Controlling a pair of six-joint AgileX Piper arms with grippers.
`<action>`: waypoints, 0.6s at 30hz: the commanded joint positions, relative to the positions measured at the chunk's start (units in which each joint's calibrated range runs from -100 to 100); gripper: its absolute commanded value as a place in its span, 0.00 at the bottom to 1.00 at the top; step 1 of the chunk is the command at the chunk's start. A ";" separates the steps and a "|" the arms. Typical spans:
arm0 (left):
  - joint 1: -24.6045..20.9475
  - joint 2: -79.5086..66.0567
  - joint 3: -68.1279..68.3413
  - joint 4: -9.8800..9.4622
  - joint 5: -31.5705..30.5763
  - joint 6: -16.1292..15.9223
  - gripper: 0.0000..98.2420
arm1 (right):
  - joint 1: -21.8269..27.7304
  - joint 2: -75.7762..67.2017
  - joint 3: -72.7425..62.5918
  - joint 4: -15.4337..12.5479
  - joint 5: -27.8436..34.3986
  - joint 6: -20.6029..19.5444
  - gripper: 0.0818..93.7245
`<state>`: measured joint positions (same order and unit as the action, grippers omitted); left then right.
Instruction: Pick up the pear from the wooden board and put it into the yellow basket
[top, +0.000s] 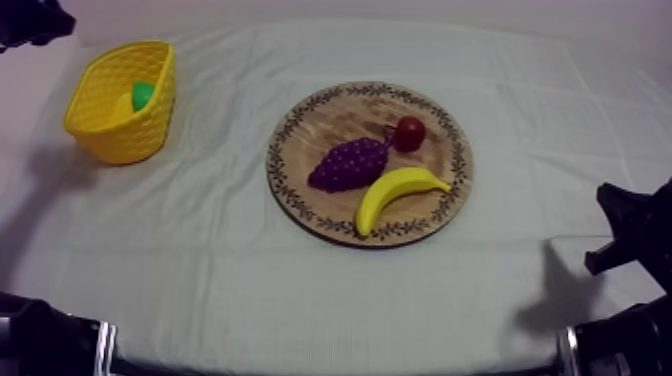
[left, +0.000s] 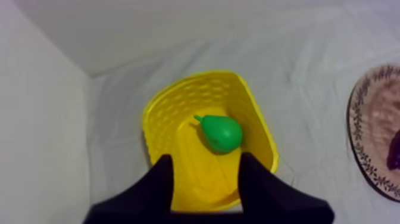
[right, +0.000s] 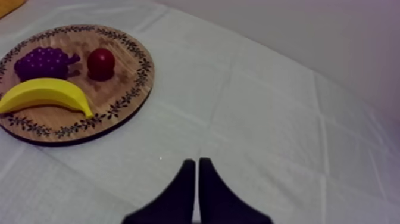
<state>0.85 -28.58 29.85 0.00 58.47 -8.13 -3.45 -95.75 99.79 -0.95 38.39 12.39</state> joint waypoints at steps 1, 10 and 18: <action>-0.38 -15.47 7.43 0.47 -2.92 1.08 0.29 | 0.01 -0.01 -0.01 0.00 0.00 0.21 0.00; -0.66 -39.37 34.16 1.96 -16.36 3.19 0.03 | 0.01 -0.01 -0.01 0.00 0.00 0.20 0.00; 0.93 -52.88 59.68 4.01 -29.26 3.77 0.00 | 0.01 -0.01 -0.01 0.00 0.00 0.19 0.00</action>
<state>1.64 -76.02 76.66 3.44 31.72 -4.02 -3.45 -95.75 99.79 -0.95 38.39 12.62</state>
